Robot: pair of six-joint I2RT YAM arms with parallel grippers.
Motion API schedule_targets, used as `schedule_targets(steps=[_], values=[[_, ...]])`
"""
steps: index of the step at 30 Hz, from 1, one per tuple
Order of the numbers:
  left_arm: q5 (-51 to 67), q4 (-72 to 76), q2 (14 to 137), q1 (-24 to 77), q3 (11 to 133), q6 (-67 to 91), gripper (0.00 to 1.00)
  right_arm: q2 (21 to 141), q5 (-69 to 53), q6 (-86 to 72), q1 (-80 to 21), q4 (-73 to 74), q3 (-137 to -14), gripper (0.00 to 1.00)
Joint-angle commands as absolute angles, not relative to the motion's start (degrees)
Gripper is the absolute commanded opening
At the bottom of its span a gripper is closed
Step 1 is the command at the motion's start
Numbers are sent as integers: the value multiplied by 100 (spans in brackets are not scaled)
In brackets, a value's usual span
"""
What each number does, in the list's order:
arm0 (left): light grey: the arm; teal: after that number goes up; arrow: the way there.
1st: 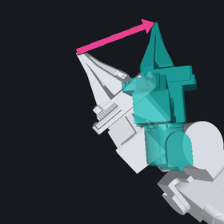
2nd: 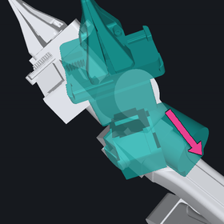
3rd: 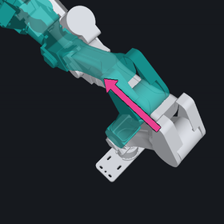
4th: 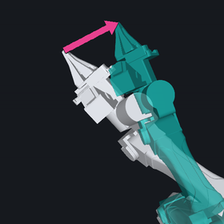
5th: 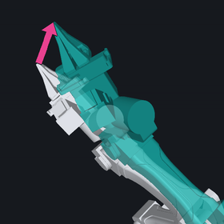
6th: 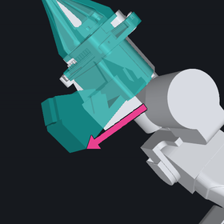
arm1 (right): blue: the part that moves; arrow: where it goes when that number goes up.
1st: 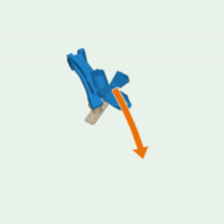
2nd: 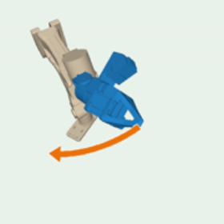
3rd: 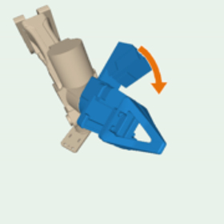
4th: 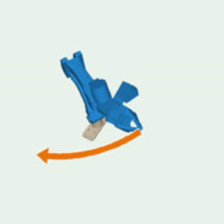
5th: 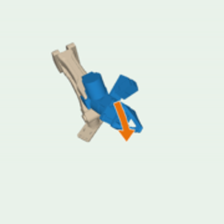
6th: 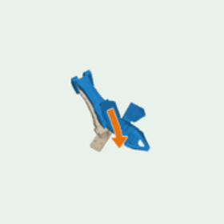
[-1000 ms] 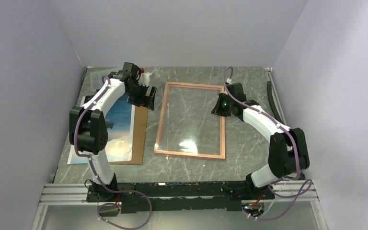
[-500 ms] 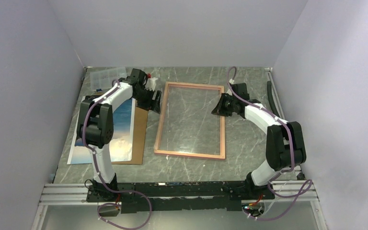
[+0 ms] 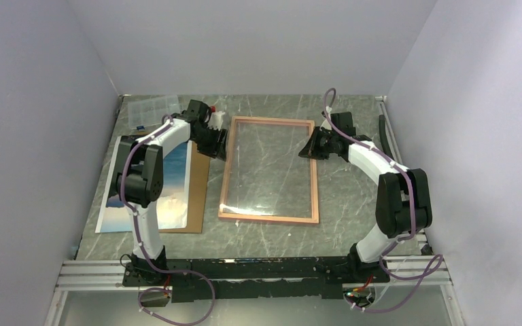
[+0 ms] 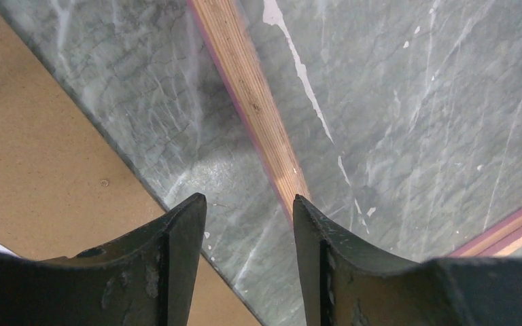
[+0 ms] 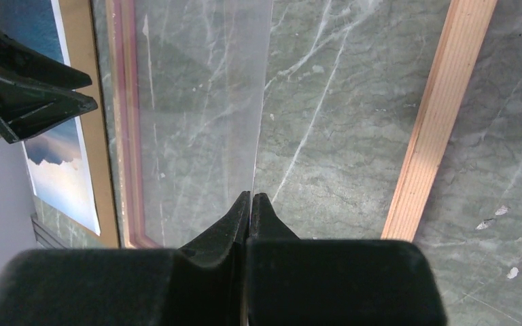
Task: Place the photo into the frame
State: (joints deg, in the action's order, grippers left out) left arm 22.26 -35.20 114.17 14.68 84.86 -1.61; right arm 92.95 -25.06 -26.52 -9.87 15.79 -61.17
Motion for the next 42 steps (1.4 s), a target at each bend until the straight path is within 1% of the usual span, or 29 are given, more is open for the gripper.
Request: schedule_targets(steps=[1,4,7,12,20,28,34,42], values=[[2346,-3318,11513,1476,8383,-45,53,9319,-2768,-2492,-960,1416,-6344,0],[2348,-3250,11513,1477,8271,-34,48,9288,-2822,-2512,-962,1351,-6305,0],[2346,-3247,11552,1477,8245,-50,44,9203,-2926,-2487,-958,1258,-6269,0],[2353,-3180,11588,1477,8191,-55,41,9174,-3116,-2446,-959,1206,-6314,0],[2311,-3110,11602,1477,8078,-66,40,9251,-3182,-2395,-954,1268,-6451,0],[2318,-3061,11555,1485,8029,-56,39,9426,-3356,-2270,-949,1516,-6861,0],[2285,-3059,11501,1485,8013,-78,38,9360,-3279,-2226,-941,1561,-6824,0],[2225,-3033,11414,1481,7976,-105,37,9344,-3528,-2265,-913,1517,-6892,0]])
